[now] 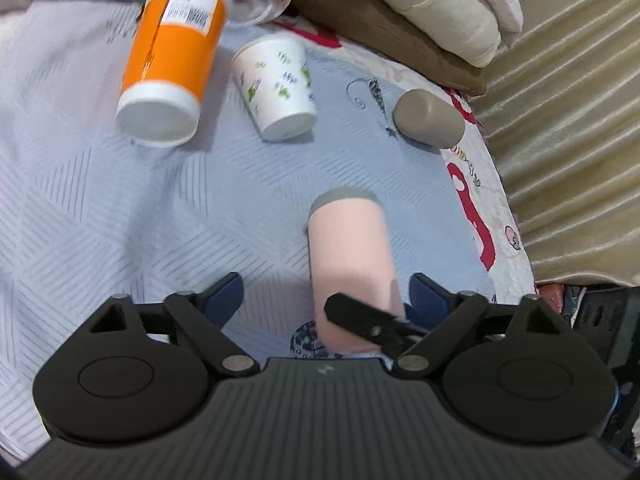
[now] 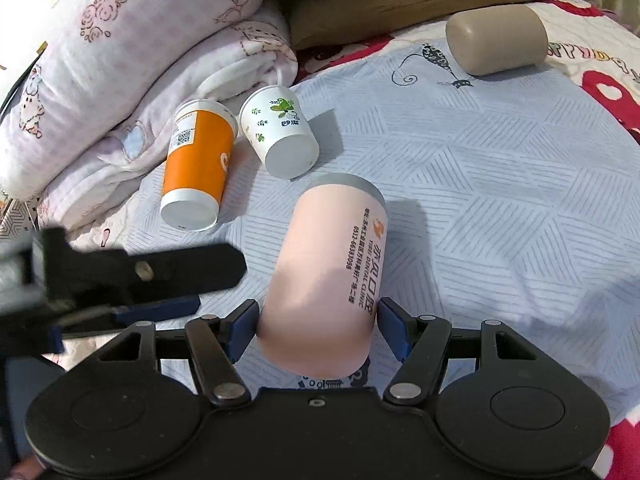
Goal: Flip cup upright
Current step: 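Lift the pink cup with the right gripper while the left gripper pushes its base to tip it upright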
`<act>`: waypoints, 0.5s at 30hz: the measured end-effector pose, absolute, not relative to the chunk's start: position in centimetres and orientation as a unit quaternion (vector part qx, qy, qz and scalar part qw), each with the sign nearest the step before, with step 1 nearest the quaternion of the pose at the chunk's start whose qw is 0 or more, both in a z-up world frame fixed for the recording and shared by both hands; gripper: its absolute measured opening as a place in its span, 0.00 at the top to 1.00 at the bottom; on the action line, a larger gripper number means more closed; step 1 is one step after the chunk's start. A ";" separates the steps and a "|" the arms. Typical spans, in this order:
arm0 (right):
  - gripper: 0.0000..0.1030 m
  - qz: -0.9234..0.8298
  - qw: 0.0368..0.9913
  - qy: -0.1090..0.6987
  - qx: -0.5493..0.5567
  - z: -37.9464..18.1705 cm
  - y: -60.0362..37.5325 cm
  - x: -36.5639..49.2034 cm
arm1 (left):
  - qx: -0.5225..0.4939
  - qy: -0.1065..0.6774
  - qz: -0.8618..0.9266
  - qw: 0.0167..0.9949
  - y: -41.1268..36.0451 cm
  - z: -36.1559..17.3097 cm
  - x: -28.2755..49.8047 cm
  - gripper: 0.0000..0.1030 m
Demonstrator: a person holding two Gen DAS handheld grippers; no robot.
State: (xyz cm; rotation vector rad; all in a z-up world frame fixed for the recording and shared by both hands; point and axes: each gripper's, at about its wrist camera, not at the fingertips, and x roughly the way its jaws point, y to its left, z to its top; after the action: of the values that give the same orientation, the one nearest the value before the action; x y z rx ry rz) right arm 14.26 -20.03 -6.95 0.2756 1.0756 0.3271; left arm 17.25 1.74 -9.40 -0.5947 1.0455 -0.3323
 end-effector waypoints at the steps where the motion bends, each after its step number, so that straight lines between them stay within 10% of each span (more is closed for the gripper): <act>1: 0.32 0.154 0.837 0.509 0.127 -6.9 -20.0 14.2 | -0.286 0.491 -0.161 0.807 1.8 -9.7 17.3 0.24; 15: 0.31 0.210 0.789 0.565 0.119 -8.3 -19.2 16.0 | -0.298 0.492 -0.176 0.799 2.0 -12.0 19.1 0.41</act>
State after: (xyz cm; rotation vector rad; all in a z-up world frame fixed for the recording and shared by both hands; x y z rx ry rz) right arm 16.05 -19.17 -8.32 0.2559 1.2179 0.4522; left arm 19.07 2.02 -12.00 -0.6384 1.0554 -0.3786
